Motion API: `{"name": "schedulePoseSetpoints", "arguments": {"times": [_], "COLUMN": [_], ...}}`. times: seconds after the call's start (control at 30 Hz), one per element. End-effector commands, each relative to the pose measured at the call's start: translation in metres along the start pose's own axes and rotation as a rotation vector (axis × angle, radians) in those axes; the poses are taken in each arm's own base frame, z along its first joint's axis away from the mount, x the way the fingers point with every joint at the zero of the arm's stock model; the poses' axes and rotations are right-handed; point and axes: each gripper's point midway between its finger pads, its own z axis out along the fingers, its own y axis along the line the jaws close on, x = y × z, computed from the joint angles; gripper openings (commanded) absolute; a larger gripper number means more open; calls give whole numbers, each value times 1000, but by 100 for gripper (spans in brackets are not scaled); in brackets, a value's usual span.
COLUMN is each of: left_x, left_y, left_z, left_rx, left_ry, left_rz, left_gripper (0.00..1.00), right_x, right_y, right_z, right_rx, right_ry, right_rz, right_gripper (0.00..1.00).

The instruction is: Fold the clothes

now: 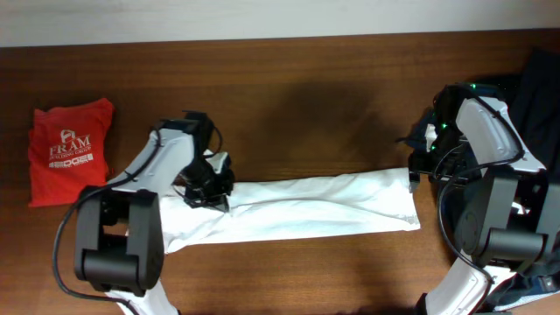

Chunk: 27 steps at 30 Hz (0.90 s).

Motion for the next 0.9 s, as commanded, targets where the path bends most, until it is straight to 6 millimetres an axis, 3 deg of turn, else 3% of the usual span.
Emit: {"name": "schedulePoseSetpoints", "arguments": {"times": [0.0, 0.07, 0.2, 0.27, 0.33, 0.43, 0.5, 0.57, 0.63, 0.8, 0.87], "left_x": [12, 11, -8, -19, -19, -22, -15, -12, -5, 4, -5], "left_y": [-27, -25, -30, -33, -27, 21, 58, 82, 99, 108, 111], "left_z": [2, 4, 4, 0, -20, -96, -122, -120, -103, -58, -42], "left_rx": [-15, -71, -62, -55, -59, -174, -152, -137, -134, -119, -104], "left_ry": [3, -8, -85, -129, -136, -310, -367, -359, -326, -278, -315], "left_rz": [184, 211, 239, 247, 214, 76, -51, -125, -162, -175, -165], "left_gripper": [0, 1, 15, 34, 37, 45, 50, 53, 55, 54, 53], "right_x": [2, 2, 2, 2, 3, 3, 2, 0, 0, -2, -2], "right_y": [2, 2, 2, 2, 2, 2, 2, 2, 2, 5, 5], "right_z": [-4, -4, -4, -4, -4, -4, -4, -4, -4, -4, -4], "right_rx": [-6, -5, -6, -5, -5, -5, -6, -6, -7, -22, -22], "right_ry": [-17, -18, -17, -14, -10, -11, -17, -22, -22, -31, -31], "right_rz": [-9, -9, -9, -9, -9, -9, -6, -6, -6, -7, -7], "right_gripper": [65, 65, 65, 65, 65, 65, 65, 65, 65, 65, 65]}}
